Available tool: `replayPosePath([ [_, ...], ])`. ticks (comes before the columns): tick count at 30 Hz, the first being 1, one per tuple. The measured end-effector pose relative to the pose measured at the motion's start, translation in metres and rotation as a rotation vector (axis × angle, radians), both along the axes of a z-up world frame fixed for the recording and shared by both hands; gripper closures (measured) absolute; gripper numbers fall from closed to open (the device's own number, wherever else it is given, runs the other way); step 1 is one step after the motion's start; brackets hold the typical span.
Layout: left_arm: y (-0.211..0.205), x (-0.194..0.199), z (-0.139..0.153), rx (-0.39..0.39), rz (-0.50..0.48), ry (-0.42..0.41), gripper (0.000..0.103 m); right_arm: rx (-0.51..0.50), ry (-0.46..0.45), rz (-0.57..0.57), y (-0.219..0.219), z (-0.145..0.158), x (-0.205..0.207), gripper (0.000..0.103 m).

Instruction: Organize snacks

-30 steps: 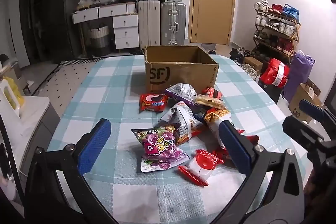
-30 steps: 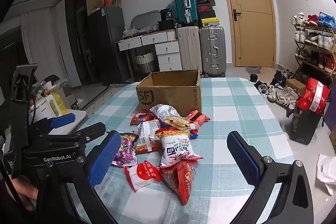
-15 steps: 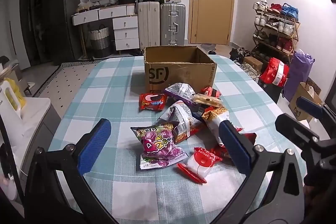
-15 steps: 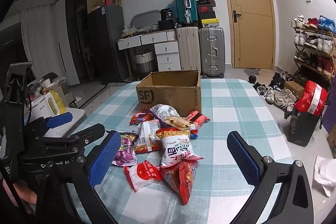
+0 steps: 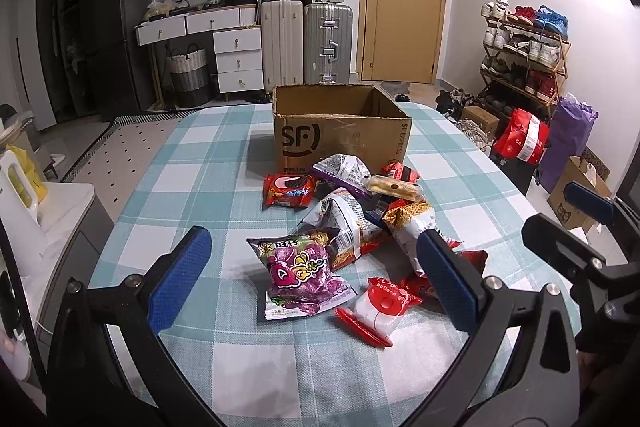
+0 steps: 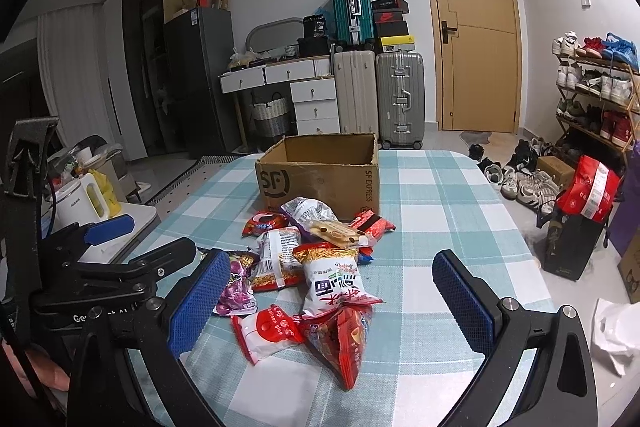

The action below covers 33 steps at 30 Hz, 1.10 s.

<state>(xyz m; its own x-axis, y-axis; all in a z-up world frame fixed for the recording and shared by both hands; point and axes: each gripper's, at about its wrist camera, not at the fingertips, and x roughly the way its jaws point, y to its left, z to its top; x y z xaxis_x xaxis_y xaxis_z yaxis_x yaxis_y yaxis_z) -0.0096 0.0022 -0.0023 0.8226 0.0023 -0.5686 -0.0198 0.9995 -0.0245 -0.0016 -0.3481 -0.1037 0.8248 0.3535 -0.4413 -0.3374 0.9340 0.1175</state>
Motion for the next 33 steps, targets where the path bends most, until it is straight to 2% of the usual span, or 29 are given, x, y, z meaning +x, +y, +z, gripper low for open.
replayPosePath([
  [18,-0.001,0.001,-0.003,0.030,0.017,0.007,0.001,-0.001,-0.002,0.002,0.001,-0.001,0.001,0.000],
  [33,0.001,0.003,-0.010,0.018,0.017,0.025,0.001,-0.006,0.025,-0.002,0.000,-0.010,0.006,0.000],
])
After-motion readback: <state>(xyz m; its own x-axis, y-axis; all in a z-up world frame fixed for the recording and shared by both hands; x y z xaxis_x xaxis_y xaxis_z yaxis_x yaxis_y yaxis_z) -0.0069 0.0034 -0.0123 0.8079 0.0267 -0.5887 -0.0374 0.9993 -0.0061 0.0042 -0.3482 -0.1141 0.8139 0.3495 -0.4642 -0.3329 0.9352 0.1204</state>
